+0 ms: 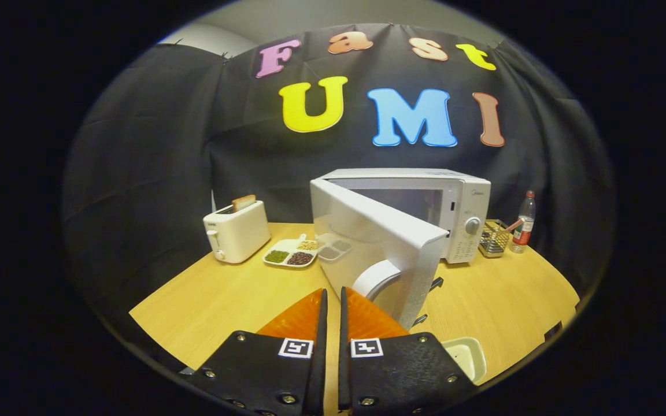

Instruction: Open the microwave, put the food inside, and close the microwave door.

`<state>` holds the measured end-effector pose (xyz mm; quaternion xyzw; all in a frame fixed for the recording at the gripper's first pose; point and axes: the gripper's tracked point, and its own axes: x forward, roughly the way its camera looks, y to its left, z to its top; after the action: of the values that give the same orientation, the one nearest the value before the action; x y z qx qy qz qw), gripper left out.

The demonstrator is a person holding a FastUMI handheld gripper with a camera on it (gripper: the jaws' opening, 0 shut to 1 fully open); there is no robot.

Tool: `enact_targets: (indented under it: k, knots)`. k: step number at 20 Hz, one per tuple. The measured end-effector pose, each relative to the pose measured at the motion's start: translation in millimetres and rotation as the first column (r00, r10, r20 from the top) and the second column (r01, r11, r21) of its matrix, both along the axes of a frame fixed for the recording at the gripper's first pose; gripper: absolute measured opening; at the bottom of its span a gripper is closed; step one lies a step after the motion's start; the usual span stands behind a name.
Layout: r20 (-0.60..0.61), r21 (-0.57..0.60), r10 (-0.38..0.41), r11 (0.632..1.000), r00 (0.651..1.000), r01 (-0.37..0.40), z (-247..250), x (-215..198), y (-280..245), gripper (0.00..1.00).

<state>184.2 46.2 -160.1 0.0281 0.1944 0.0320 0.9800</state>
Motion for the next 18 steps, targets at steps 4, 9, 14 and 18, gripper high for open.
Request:
enact_targets:
  k: [4,9,14,18]
  knots:
    - [-0.003,0.002,-0.076,0.997,0.997,0.076,0,25,-37,0.1]
    - [-0.007,0.006,-0.167,0.986,0.986,0.167,2,53,-81,0.1]
    - [-0.019,0.026,-0.204,0.978,0.979,0.205,-5,85,-104,0.1]
    - [-0.033,0.035,-0.225,0.974,0.974,0.226,-15,116,-120,0.1]
